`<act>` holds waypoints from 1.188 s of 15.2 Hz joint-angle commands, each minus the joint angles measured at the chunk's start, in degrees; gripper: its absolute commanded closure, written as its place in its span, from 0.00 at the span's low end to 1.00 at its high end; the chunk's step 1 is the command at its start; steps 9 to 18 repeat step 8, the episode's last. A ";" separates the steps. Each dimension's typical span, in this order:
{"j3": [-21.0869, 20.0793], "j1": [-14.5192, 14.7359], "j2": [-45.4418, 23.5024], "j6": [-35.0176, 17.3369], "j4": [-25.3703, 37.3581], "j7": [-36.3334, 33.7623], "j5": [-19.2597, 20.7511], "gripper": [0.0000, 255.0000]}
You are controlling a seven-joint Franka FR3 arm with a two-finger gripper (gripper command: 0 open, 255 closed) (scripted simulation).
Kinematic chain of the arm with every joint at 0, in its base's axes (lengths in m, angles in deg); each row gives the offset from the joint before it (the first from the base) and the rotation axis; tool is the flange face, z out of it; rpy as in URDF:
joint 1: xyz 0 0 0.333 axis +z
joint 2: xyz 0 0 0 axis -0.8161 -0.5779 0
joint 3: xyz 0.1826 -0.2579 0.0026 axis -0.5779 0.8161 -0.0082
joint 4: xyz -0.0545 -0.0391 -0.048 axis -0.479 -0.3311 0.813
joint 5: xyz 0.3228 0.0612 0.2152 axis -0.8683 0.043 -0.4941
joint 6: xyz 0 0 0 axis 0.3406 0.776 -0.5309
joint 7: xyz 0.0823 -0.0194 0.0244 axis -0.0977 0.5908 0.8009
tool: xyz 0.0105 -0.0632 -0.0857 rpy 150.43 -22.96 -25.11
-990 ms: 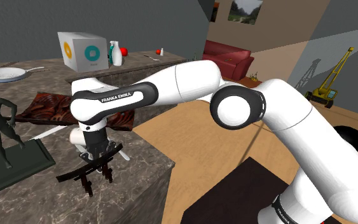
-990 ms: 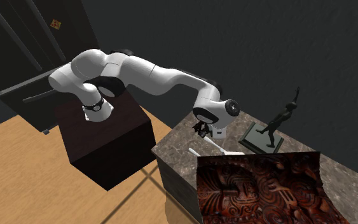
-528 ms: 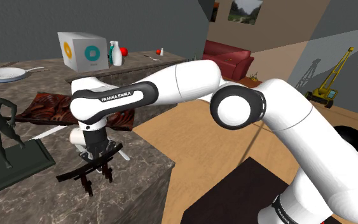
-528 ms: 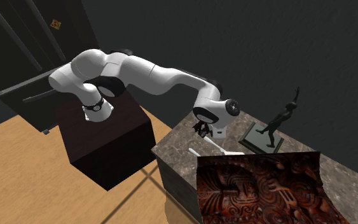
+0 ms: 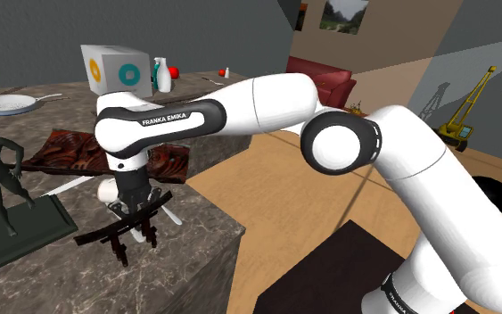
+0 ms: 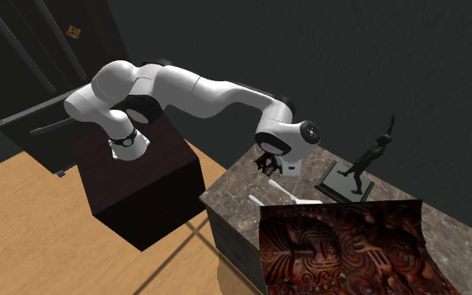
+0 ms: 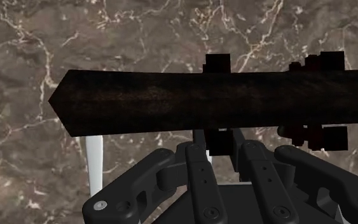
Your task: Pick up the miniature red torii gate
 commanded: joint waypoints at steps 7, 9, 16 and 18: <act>-0.31 0.04 1.99 4.14 2.23 -0.53 -0.29 1.00; -0.31 0.04 1.98 4.15 2.25 -0.53 -0.29 1.00; -0.31 0.04 1.98 4.15 2.25 -0.53 -0.29 1.00; -0.31 0.04 1.98 4.15 2.25 -0.53 -0.29 1.00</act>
